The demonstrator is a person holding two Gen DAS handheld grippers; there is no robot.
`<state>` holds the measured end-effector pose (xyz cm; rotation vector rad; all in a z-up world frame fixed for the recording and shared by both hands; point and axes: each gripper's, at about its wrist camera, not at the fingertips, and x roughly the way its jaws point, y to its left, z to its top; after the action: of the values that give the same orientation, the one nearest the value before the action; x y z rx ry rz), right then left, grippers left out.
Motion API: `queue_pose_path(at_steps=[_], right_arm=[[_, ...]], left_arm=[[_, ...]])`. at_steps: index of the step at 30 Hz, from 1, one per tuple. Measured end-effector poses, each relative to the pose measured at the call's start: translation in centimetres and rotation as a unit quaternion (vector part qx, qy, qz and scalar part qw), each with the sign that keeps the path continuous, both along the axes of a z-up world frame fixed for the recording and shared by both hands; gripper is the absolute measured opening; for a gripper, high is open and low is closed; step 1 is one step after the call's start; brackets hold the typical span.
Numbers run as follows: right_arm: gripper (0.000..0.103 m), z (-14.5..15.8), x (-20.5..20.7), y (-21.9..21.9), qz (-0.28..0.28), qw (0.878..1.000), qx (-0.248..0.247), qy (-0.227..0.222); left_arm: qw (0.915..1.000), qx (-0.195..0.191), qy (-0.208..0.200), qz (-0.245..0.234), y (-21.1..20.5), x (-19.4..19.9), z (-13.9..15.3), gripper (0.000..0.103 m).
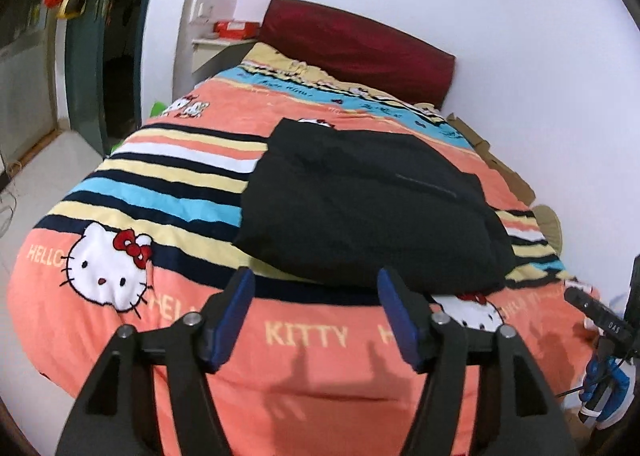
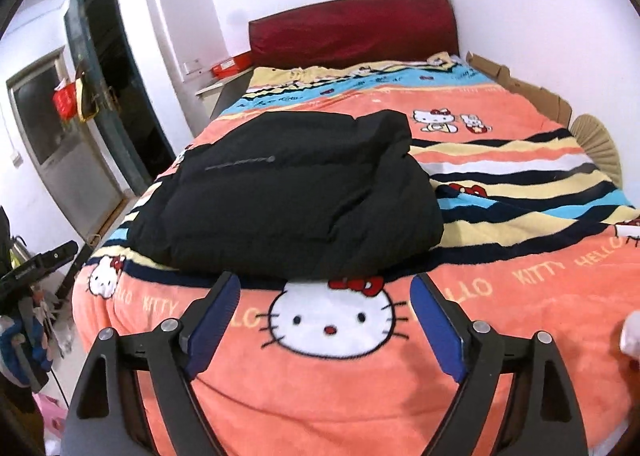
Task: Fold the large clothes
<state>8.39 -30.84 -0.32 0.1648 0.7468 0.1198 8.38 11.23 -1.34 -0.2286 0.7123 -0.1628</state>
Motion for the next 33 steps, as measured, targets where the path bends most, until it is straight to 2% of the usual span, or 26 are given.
queue_pose_path(at_steps=[5,8,10,15,17,22,33], right_arm=[[0.092,0.1,-2.1,1.3,-0.006,1.000,-0.010,-0.010],[0.098,0.1,-3.4,2.1,-0.008,1.000,-0.020,-0.015],[0.100,0.2,-4.2,2.4,-0.009,1.000,-0.022,-0.020],[0.102,-0.1,-5.6,3.1,-0.010,0.999,-0.032,-0.026],[0.103,-0.1,-5.9,3.4,-0.009,0.999,-0.036,-0.028],[0.103,-0.1,-6.5,4.2,-0.008,0.998,-0.046,-0.041],[0.103,0.3,-7.5,4.4,-0.018,0.997,-0.050,-0.062]], left_arm=[[0.9989,0.043,-0.014,-0.009,-3.4,-3.2,1.1,0.067],[0.9974,0.064,-0.031,0.001,-4.9,-4.7,1.6,0.068],[0.9937,0.100,-0.046,0.017,-6.4,-6.1,2.1,0.068],[0.9897,0.122,-0.066,0.033,-8.1,-8.2,2.6,0.068],[0.9844,0.150,-0.078,0.051,-9.0,-9.0,3.0,0.068],[0.9758,0.183,-0.092,0.077,-9.8,-10.1,3.6,0.068],[0.9702,0.184,-0.125,0.096,-9.6,-11.5,4.8,0.068]])
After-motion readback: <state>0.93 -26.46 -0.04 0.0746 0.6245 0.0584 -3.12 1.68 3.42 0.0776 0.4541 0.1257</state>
